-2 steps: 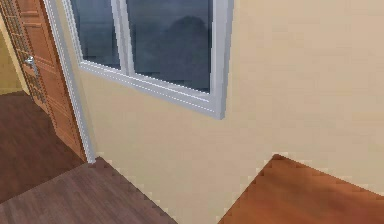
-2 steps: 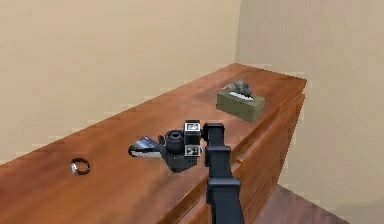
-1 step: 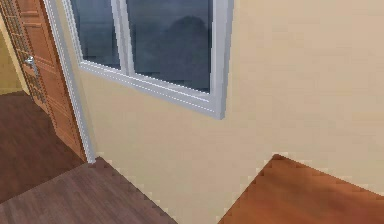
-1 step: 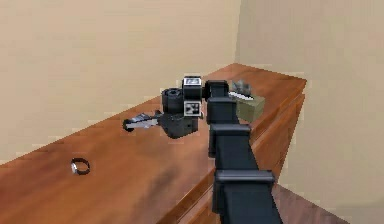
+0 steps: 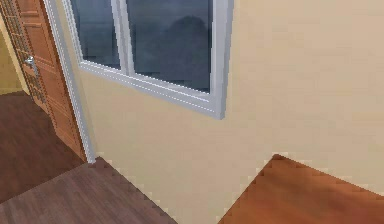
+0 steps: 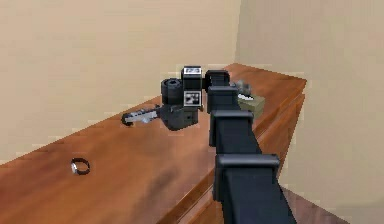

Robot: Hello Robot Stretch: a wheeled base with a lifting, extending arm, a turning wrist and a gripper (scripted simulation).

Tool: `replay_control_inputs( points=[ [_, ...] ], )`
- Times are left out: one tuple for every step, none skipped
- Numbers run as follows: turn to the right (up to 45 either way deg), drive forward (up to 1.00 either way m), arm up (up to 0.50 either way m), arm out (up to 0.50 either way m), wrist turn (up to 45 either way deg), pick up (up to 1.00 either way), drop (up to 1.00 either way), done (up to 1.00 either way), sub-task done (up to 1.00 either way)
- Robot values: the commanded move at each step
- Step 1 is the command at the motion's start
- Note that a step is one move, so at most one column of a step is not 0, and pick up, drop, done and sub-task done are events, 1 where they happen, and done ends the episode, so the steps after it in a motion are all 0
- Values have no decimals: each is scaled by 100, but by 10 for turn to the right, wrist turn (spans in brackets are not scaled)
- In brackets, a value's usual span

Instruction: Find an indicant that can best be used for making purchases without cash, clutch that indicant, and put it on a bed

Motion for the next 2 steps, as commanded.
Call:
replay_control_inputs(
  points=[
    [0, 0, 0, 0, -450, 0, 0, 0, 0],
    [0, 0, 0, 0, -450, 0, 0, 0, 0]
  ],
)
